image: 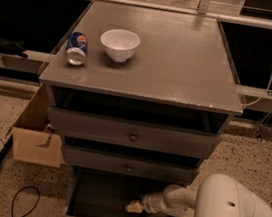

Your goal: Place orange into bottom drawer

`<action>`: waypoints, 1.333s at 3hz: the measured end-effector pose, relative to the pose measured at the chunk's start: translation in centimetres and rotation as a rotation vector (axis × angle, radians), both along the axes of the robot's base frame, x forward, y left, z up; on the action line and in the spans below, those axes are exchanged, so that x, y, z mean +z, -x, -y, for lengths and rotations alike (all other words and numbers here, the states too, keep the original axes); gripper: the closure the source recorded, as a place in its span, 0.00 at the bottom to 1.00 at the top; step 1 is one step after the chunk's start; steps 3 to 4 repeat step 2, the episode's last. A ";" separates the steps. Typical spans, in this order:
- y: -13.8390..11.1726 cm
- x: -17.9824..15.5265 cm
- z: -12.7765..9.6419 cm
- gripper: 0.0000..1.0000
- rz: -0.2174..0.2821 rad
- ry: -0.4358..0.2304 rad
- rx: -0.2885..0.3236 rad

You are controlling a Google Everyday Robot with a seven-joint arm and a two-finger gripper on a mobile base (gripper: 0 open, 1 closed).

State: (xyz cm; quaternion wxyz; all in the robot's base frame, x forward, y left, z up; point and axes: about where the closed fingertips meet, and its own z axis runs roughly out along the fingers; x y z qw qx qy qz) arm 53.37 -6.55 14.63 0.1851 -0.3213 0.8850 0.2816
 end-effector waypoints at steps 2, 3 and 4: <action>0.0 0.0 0.0 0.00 0.000 0.000 0.000; 0.0 0.0 0.0 0.00 0.000 0.000 0.000; 0.0 0.0 0.0 0.00 0.000 0.000 0.000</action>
Offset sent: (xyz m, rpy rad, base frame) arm 0.0000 0.0000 0.0000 0.0000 0.0000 0.0000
